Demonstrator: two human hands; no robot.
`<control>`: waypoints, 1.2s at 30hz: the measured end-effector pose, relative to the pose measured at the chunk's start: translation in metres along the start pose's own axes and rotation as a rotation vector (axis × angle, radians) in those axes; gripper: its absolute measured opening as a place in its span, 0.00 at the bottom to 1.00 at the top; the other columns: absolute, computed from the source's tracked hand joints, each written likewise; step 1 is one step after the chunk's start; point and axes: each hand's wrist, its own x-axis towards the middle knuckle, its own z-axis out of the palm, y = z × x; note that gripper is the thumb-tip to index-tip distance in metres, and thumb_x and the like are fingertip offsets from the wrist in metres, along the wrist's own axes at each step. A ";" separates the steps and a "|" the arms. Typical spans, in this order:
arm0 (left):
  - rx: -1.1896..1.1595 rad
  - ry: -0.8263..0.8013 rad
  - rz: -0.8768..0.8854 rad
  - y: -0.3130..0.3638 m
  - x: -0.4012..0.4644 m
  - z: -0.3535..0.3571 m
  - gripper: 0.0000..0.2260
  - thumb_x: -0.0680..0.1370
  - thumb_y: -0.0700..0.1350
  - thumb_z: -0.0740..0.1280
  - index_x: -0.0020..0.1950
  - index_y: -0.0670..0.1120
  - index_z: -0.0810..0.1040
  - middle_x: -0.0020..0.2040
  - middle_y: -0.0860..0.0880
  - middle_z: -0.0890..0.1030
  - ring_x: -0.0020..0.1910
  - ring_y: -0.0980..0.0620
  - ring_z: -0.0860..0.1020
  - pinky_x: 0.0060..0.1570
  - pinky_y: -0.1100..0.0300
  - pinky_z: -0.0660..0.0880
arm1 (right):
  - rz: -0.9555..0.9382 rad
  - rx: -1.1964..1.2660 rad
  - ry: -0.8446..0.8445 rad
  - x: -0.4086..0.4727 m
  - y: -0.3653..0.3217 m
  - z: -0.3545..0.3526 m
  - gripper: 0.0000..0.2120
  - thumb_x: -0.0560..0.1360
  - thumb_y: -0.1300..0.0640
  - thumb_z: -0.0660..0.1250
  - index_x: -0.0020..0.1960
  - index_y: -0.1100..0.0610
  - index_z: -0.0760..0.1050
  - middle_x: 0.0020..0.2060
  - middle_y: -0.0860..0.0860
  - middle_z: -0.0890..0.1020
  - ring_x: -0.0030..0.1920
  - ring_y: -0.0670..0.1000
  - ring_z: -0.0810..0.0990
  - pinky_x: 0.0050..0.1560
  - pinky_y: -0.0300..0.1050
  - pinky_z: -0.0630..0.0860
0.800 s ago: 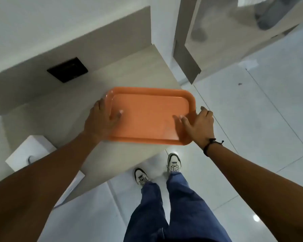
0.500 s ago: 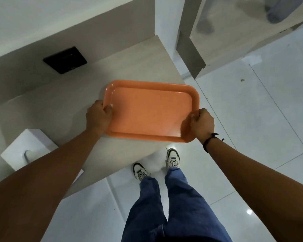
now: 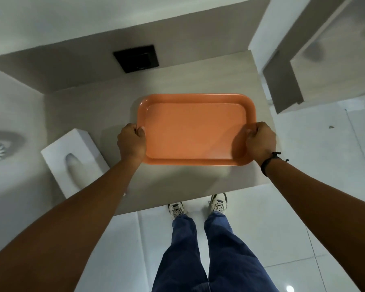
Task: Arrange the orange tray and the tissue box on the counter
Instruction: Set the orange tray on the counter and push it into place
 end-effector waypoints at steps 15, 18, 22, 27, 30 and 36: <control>-0.058 0.097 -0.069 -0.040 0.048 -0.034 0.15 0.86 0.45 0.64 0.42 0.41 0.76 0.39 0.41 0.79 0.40 0.42 0.79 0.42 0.53 0.73 | -0.127 -0.090 -0.049 0.045 -0.095 0.045 0.15 0.86 0.59 0.60 0.68 0.66 0.76 0.64 0.65 0.83 0.65 0.69 0.81 0.62 0.60 0.79; -0.043 0.113 -0.063 -0.041 0.047 -0.032 0.14 0.87 0.45 0.64 0.47 0.38 0.80 0.44 0.39 0.83 0.45 0.39 0.82 0.45 0.53 0.75 | -0.148 -0.087 -0.064 0.046 -0.094 0.043 0.16 0.86 0.58 0.60 0.69 0.66 0.75 0.65 0.65 0.82 0.66 0.69 0.81 0.64 0.61 0.79; 0.027 0.181 -0.023 -0.036 0.032 -0.027 0.17 0.86 0.45 0.63 0.70 0.37 0.77 0.65 0.36 0.82 0.66 0.37 0.79 0.67 0.46 0.75 | -0.291 -0.135 -0.022 0.027 -0.084 0.037 0.25 0.87 0.50 0.61 0.79 0.63 0.68 0.73 0.66 0.74 0.70 0.69 0.76 0.70 0.63 0.75; 0.367 0.171 0.380 -0.043 -0.023 -0.001 0.31 0.87 0.56 0.61 0.83 0.36 0.65 0.83 0.35 0.66 0.85 0.33 0.60 0.84 0.41 0.53 | -0.753 -0.458 -0.024 -0.026 -0.057 0.044 0.38 0.87 0.35 0.51 0.84 0.63 0.60 0.80 0.66 0.69 0.80 0.69 0.68 0.77 0.68 0.70; 0.470 0.041 0.388 -0.057 -0.045 0.009 0.41 0.85 0.66 0.56 0.87 0.38 0.55 0.87 0.36 0.56 0.87 0.36 0.50 0.85 0.42 0.45 | -0.831 -0.688 -0.104 -0.041 -0.042 0.056 0.45 0.85 0.30 0.48 0.88 0.64 0.52 0.87 0.64 0.59 0.88 0.67 0.56 0.86 0.67 0.58; 0.512 0.009 0.334 -0.067 -0.048 0.013 0.46 0.83 0.71 0.53 0.87 0.36 0.50 0.87 0.34 0.53 0.87 0.36 0.50 0.86 0.41 0.50 | -0.734 -0.718 -0.118 -0.037 -0.032 0.067 0.47 0.85 0.31 0.43 0.87 0.68 0.49 0.87 0.67 0.55 0.88 0.68 0.52 0.88 0.66 0.53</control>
